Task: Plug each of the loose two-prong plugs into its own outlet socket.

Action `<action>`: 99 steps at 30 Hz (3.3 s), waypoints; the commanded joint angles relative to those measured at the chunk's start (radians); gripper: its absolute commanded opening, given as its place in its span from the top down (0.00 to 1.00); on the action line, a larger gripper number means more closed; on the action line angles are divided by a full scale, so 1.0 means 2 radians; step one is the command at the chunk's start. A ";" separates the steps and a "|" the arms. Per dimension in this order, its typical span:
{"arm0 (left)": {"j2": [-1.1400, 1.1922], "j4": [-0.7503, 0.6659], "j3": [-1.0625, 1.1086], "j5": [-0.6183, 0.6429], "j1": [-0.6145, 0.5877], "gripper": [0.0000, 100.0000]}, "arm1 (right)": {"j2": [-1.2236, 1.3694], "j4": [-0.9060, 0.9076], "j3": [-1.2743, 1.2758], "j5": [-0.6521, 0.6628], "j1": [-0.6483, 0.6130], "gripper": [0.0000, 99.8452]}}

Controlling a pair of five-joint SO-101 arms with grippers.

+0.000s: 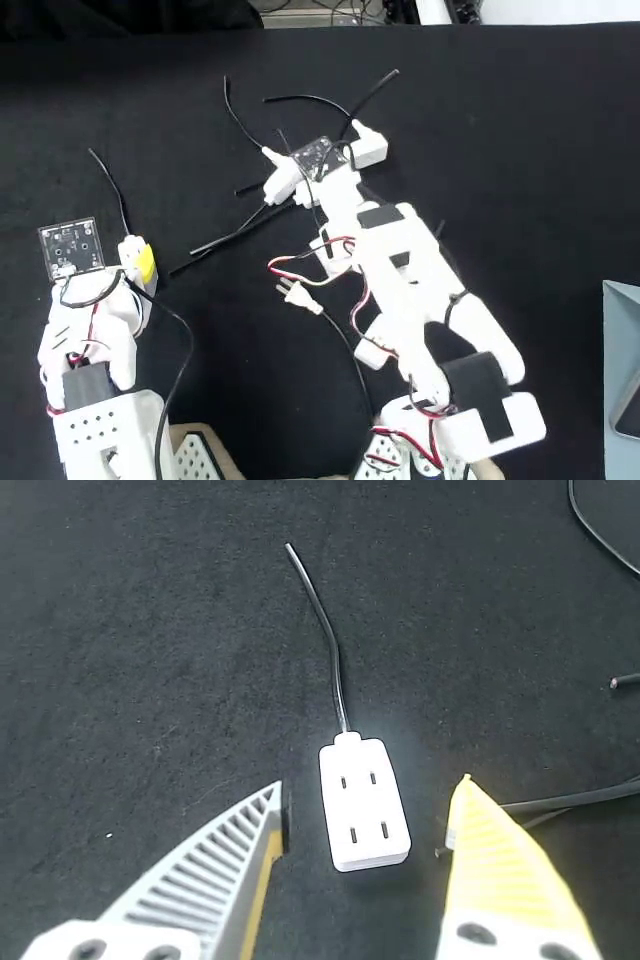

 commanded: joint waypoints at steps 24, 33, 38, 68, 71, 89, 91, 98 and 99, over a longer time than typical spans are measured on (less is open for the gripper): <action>-0.005 -0.012 -0.002 0.003 -0.002 0.74 | 0.165 0.114 -0.195 -0.003 0.004 0.88; -0.005 -0.012 -0.002 0.003 -0.001 0.74 | 0.164 0.119 -0.202 0.001 0.004 0.95; -0.005 -0.012 -0.002 0.003 -0.001 0.74 | 0.164 0.121 -0.200 0.034 0.004 0.98; -0.005 0.004 -0.105 0.081 0.156 0.74 | -0.369 -0.117 0.126 -0.089 -0.251 0.99; -0.005 0.044 -0.136 0.081 0.191 0.74 | -0.364 -0.120 0.127 -0.089 -0.252 0.99; 0.005 0.127 -0.220 0.005 0.099 0.73 | -0.359 -0.117 0.155 -0.104 -0.174 0.99; 0.023 0.130 -0.228 -0.025 0.066 0.74 | -0.359 -0.120 0.169 -0.105 -0.164 0.99; 0.175 0.132 -0.267 -0.097 0.029 0.73 | -0.359 -0.121 0.194 -0.106 -0.160 0.99; 0.201 0.137 -0.275 -0.111 0.028 0.71 | -0.359 -0.121 0.195 -0.106 -0.160 0.99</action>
